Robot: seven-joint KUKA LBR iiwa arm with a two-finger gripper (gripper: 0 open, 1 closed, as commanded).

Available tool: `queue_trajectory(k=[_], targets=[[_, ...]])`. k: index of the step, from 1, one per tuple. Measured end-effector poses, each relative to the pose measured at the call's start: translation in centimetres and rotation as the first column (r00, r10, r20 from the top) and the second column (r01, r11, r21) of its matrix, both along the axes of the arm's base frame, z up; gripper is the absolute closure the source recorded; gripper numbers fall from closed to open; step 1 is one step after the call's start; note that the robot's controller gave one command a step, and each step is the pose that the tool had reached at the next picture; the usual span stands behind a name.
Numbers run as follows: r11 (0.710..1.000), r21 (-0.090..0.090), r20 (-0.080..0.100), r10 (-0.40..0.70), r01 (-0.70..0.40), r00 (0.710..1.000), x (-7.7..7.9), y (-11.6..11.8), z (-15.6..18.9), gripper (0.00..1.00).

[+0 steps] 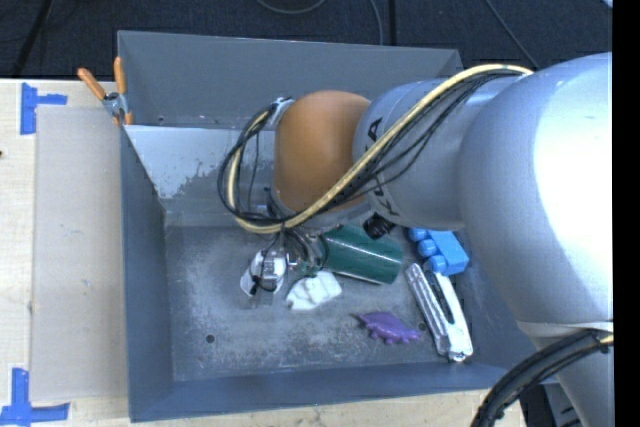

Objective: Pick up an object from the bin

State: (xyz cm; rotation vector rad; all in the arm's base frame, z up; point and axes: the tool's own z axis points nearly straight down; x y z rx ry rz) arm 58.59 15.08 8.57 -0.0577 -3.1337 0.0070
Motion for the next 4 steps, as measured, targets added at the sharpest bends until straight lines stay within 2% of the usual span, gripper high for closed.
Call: queue_trajectory(k=[1,2,3,4], targets=[[0.998,0.006,0.003,-0.067,0.067,0.998,-0.2,-0.5,-0.8,0.00],[0.856,0.005,0.002,0.517,-0.517,0.856,1.6,-5.3,-1.3,1.00],[0.857,0.006,0.002,0.516,-0.516,0.857,1.6,-5.3,-1.3,1.00],[0.887,0.008,-0.006,0.461,-0.461,0.887,0.3,-5.8,1.5,1.00]])
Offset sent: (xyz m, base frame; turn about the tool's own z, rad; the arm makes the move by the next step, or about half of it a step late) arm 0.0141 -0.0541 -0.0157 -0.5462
